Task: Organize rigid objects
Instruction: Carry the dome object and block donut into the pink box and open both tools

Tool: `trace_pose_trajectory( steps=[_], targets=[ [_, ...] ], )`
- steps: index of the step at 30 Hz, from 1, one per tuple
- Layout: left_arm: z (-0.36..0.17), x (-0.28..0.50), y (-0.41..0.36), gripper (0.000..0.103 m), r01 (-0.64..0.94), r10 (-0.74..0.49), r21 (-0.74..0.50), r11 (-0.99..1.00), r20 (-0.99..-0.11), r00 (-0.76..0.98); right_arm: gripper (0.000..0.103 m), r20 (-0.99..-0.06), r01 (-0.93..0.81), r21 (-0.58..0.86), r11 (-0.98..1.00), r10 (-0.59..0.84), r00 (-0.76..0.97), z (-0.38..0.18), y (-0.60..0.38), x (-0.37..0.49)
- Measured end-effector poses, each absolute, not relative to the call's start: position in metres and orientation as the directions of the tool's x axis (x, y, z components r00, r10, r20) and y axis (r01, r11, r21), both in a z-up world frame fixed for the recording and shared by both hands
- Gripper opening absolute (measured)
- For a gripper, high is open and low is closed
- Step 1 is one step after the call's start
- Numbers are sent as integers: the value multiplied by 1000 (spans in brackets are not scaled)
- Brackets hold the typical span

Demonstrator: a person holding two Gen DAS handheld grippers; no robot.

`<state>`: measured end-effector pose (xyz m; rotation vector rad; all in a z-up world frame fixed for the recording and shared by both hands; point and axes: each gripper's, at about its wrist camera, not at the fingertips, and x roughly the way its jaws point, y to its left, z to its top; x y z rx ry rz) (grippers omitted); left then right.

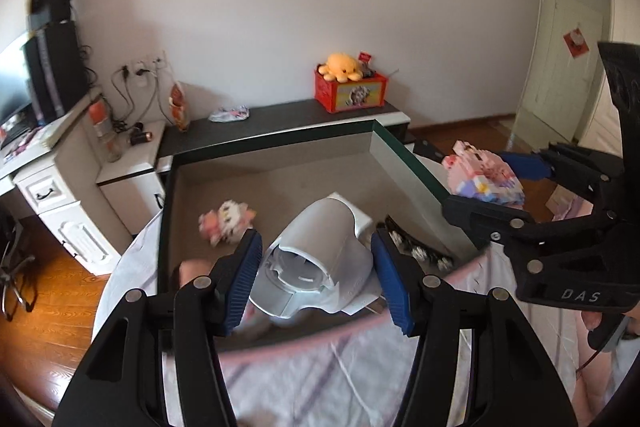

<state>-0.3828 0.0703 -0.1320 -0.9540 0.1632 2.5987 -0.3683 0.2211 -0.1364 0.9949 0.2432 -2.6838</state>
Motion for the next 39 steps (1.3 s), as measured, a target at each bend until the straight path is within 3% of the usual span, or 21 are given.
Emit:
trace_pose_trajectory(
  steps=[12, 29, 39],
  targets=[
    [-172, -479, 92, 58, -365, 200, 60, -929, -748, -632, 63, -773, 320, -118, -940, -116, -624, -190, 219, -468],
    [-194, -493, 89, 59, -343, 136, 103, -934, -785, -604, 63, -816, 331, -180, -926, -47, -576, -205, 212, -489],
    [-184, -486, 85, 81, -332, 134, 105, -938, -770, -623, 64, -808, 310, -182, -933, -38, -587, -204, 213, -488]
  ],
)
